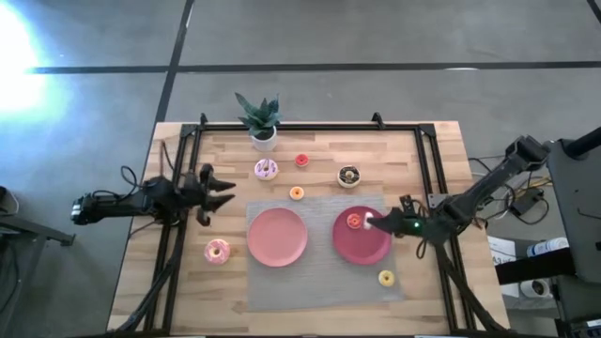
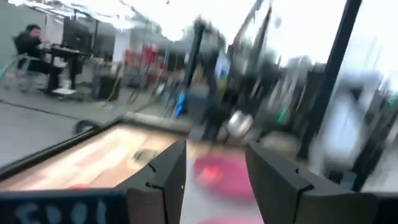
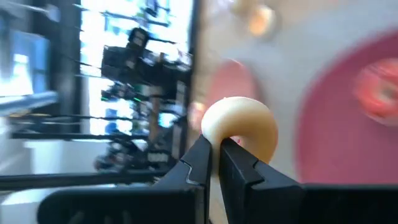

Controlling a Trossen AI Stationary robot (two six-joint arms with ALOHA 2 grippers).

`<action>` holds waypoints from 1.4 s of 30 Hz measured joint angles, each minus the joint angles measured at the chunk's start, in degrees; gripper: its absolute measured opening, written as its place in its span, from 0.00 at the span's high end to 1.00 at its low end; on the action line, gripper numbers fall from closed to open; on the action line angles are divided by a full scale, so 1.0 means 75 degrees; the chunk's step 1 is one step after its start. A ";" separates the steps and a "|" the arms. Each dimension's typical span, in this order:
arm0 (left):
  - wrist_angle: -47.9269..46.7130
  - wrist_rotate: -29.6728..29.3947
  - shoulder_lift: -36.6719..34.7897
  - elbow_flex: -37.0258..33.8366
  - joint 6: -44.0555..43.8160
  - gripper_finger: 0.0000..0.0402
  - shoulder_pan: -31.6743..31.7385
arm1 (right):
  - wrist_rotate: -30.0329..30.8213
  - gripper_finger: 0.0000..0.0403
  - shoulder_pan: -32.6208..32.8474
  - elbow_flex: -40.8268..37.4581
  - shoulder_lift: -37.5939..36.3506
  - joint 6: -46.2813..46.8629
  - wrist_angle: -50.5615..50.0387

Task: Pick & Place donuts
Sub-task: Put the small white donut on the dark pink plate

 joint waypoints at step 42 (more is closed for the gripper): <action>0.3303 -0.1079 0.7387 0.4554 -0.4094 0.65 0.0254 | -0.5287 0.97 -0.5160 0.3763 0.3099 -0.4994 0.3269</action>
